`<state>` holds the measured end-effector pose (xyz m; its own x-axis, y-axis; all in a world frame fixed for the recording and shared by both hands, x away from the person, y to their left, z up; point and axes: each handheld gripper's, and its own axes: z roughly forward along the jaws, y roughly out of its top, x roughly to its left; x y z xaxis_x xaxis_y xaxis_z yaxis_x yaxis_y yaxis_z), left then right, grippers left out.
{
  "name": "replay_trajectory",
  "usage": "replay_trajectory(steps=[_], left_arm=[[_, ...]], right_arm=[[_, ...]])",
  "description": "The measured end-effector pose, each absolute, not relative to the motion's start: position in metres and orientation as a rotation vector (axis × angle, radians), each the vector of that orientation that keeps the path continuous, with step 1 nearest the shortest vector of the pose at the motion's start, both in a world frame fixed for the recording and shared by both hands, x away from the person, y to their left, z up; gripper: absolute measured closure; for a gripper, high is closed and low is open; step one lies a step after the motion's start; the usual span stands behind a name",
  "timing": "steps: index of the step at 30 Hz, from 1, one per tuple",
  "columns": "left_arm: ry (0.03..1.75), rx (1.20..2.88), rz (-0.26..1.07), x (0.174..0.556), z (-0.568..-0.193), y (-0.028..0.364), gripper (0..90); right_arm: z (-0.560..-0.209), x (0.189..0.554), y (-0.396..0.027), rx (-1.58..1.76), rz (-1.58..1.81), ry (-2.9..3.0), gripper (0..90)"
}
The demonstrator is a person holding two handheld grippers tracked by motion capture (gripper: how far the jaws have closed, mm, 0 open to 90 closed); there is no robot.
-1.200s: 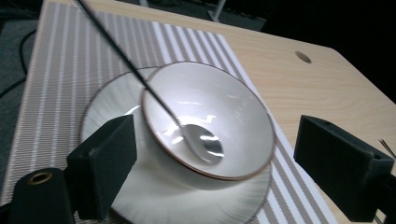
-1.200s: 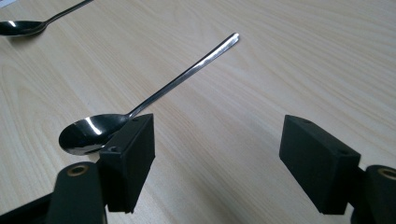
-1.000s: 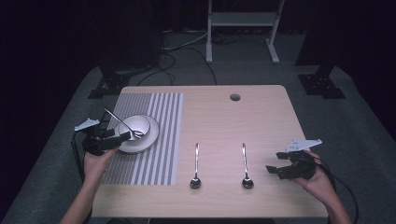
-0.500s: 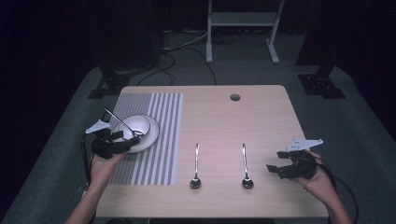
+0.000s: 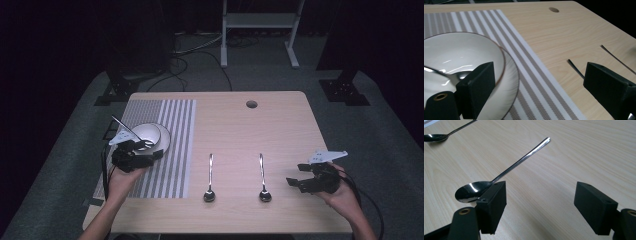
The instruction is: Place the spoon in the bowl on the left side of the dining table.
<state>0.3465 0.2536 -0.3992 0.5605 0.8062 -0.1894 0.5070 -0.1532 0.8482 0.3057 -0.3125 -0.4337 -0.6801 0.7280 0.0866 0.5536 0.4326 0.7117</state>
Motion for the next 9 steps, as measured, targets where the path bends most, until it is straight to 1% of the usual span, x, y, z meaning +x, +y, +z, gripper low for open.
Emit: replay_trajectory(steps=[9], left_arm=[[1.035, 1.83, 0.349, 0.343, -0.407, 0.234, 9.5]], right_arm=[[-0.436, 0.303, -0.313, 1.12, 1.118, 2.446, 24.8]])
